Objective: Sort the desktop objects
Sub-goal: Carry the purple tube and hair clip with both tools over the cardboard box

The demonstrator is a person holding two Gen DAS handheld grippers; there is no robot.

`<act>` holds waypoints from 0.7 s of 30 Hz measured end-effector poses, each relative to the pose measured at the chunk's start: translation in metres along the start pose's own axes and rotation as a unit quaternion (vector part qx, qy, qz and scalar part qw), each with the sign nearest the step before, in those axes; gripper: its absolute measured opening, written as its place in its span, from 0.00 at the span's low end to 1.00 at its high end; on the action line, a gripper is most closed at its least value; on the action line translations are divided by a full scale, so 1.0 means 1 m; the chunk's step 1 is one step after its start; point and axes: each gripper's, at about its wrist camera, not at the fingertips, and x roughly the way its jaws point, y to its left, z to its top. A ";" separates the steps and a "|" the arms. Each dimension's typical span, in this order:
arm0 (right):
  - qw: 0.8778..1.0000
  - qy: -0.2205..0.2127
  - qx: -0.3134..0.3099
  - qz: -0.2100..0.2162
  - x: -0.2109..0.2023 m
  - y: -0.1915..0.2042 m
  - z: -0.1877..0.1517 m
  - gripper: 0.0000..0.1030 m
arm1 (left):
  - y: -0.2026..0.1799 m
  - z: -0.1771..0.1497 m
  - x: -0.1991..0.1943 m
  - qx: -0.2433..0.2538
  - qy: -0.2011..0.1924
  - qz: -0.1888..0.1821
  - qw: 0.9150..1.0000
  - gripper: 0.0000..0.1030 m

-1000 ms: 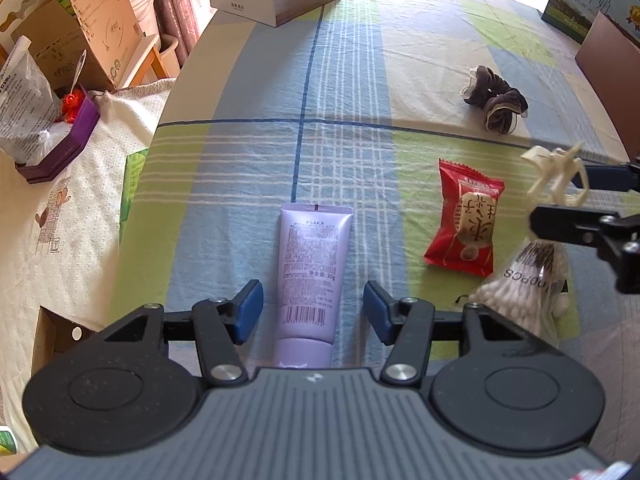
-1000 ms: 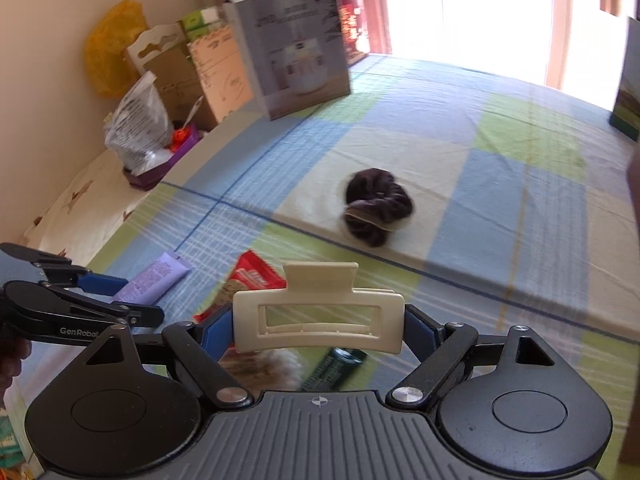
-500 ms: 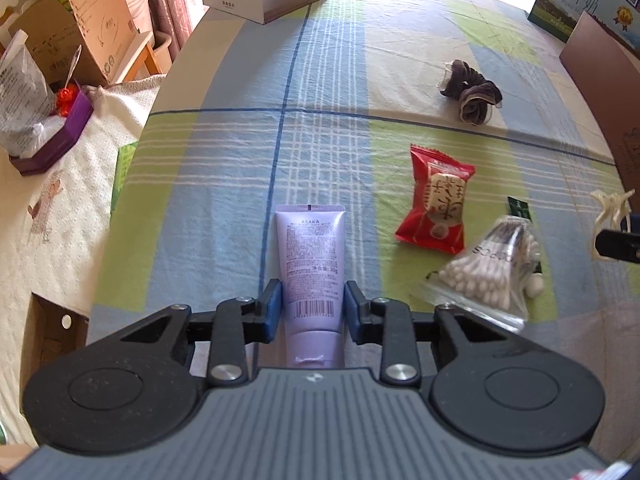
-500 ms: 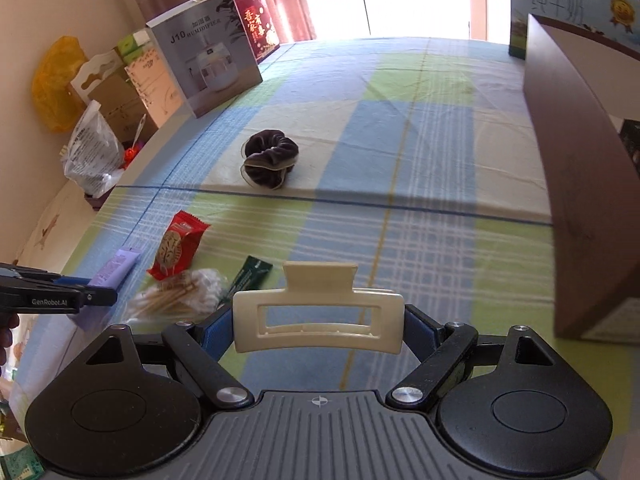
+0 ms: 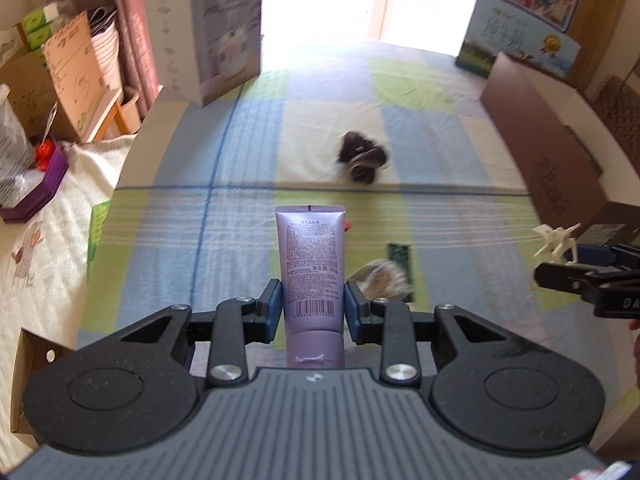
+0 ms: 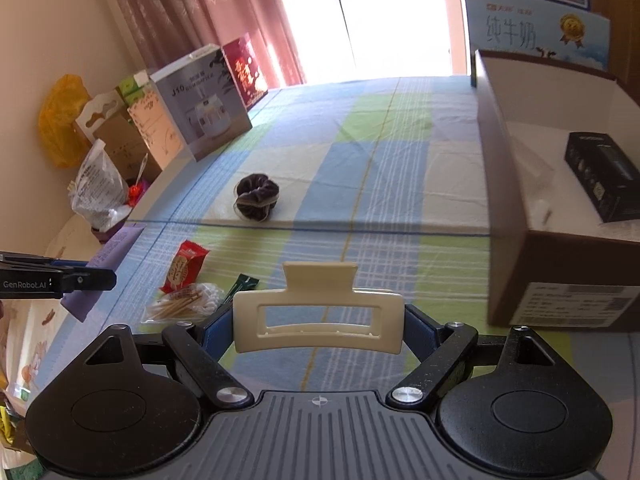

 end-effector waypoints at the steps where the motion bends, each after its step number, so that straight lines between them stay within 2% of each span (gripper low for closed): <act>1: 1.000 -0.005 0.002 -0.002 -0.006 -0.003 -0.001 0.81 | -0.007 0.002 -0.003 0.005 -0.005 -0.006 1.000 0.27; 12: 0.997 -0.042 0.044 -0.042 -0.067 -0.059 -0.009 0.81 | -0.099 0.018 -0.016 0.066 -0.031 -0.075 0.995 0.27; 21: 0.993 -0.076 0.063 -0.068 -0.110 -0.115 0.004 0.81 | -0.181 0.038 -0.012 0.122 -0.040 -0.133 0.983 0.27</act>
